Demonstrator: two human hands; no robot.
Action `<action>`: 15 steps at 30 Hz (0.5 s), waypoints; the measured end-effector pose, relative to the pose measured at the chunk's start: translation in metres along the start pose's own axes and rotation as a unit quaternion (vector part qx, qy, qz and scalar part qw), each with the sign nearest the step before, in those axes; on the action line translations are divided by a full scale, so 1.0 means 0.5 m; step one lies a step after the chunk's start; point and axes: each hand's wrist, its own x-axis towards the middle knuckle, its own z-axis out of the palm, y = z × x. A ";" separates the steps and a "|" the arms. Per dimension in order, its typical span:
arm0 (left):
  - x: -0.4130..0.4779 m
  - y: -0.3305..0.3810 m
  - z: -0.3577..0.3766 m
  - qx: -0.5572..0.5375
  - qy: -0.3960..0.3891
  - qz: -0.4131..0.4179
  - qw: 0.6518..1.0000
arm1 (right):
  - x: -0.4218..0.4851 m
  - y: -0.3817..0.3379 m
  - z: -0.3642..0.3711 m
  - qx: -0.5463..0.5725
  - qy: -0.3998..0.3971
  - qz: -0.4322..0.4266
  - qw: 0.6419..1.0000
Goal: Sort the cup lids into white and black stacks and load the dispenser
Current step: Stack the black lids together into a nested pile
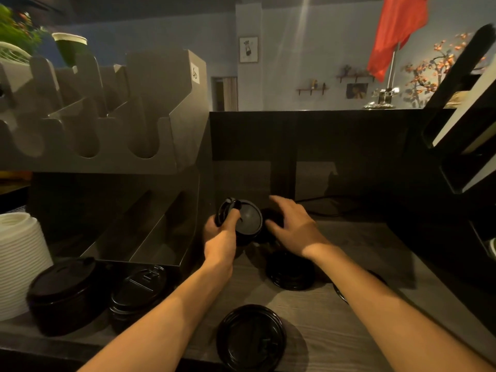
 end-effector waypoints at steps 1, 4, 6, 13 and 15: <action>0.001 0.000 0.000 -0.003 0.010 -0.004 1.000 | 0.000 0.003 0.004 -0.059 -0.043 -0.012 0.997; 0.003 0.001 0.004 0.004 0.022 -0.016 1.000 | -0.003 0.013 0.020 -0.151 -0.098 -0.009 0.984; 0.005 -0.002 0.006 0.002 0.017 -0.024 1.000 | -0.005 0.018 0.019 -0.160 -0.055 -0.011 0.986; -0.004 -0.002 0.008 -0.011 -0.002 -0.014 1.000 | -0.009 0.023 -0.015 -0.074 -0.021 0.061 0.995; -0.009 0.002 0.009 -0.018 -0.012 -0.014 1.000 | -0.008 0.026 -0.028 0.057 -0.001 0.099 0.994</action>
